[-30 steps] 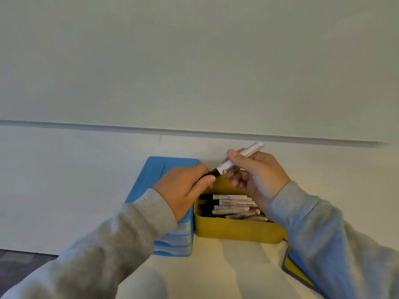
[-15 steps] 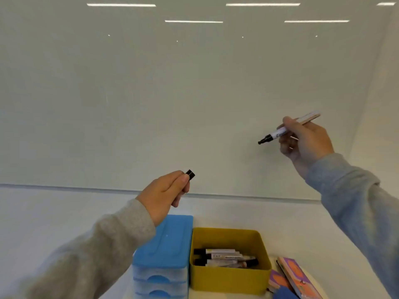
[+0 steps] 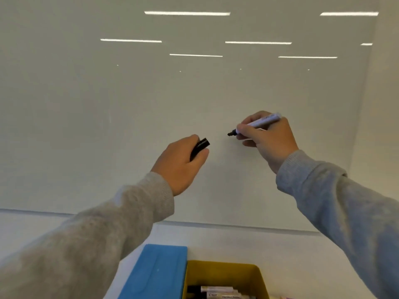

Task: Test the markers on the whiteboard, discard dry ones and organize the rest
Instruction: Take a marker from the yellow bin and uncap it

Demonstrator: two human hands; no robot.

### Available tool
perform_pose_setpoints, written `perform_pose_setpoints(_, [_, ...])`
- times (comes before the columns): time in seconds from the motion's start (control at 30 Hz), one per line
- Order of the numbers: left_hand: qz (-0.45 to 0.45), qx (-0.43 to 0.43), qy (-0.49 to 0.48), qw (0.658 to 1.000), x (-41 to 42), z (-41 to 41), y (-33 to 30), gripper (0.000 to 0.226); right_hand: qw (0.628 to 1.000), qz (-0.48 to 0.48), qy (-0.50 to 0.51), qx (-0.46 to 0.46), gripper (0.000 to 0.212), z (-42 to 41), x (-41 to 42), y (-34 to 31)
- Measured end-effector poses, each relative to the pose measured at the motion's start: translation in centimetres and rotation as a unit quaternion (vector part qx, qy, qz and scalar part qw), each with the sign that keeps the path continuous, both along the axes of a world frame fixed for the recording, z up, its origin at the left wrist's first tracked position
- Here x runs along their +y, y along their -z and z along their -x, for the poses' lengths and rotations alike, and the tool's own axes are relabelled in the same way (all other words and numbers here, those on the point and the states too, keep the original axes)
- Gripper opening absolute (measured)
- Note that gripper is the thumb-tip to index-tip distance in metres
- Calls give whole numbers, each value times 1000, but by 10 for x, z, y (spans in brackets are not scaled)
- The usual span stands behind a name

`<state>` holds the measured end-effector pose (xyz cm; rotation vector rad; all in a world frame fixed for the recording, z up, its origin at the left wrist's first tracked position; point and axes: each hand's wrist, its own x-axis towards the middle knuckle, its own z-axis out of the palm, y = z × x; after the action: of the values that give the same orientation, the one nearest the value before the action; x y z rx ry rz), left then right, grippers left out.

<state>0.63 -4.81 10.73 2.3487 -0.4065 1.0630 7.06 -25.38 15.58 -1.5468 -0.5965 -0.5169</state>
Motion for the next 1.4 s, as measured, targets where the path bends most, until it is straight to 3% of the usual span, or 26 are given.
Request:
perform_pose_setpoints(0.17, [-107,-116,-58,986,-14,-29,-43,29,972,83,129,-179,10,-21,-15,-49])
perform_pose_setpoints(0.3, [-77,-77,-64,992,-18,-50,-36,48,955,67,153,-245,13,-36,-15,-52])
perform_pose_setpoints(0.4, [-122,-72,-62,988,-16,-62,-10,55,934,103,125,-318,7,-38,-12,-21])
perform_pose_setpoints(0.53, [-166,-108,-77,977,-5,-75,20,57,833,329,110,-432,17,-42,-15,28])
perform_pose_setpoints(0.6, [-172,-128,-82,973,-2,-79,26,56,837,307,130,-434,18,-46,-21,22])
perform_pose_setpoints(0.7, [-176,-149,-89,969,-2,-81,28,56,866,148,220,-424,13,-49,-31,10])
perform_pose_setpoints(0.77, [-180,-153,-92,967,-2,-83,30,57,862,195,195,-425,13,-46,-29,25])
perform_pose_setpoints(0.87, [-199,-157,-96,963,-1,-83,31,58,802,382,125,-441,19,-41,-30,53])
perform_pose_setpoints(0.9, [-202,-157,-97,962,0,-83,31,58,805,367,132,-448,18,-43,-34,49])
perform_pose_setpoints(1.03, [-206,-154,-100,961,2,-83,34,57,851,160,257,-430,12,-48,-50,20])
perform_pose_setpoints(1.07, [-206,-154,-100,961,3,-84,34,57,851,162,259,-427,13,-47,-50,24])
perform_pose_setpoints(1.2, [-208,-153,-100,961,4,-83,35,58,816,341,176,-434,16,-42,-48,53])
perform_pose_setpoints(1.4, [-211,-145,-104,961,5,-82,39,58,844,170,279,-426,11,-45,-71,29])
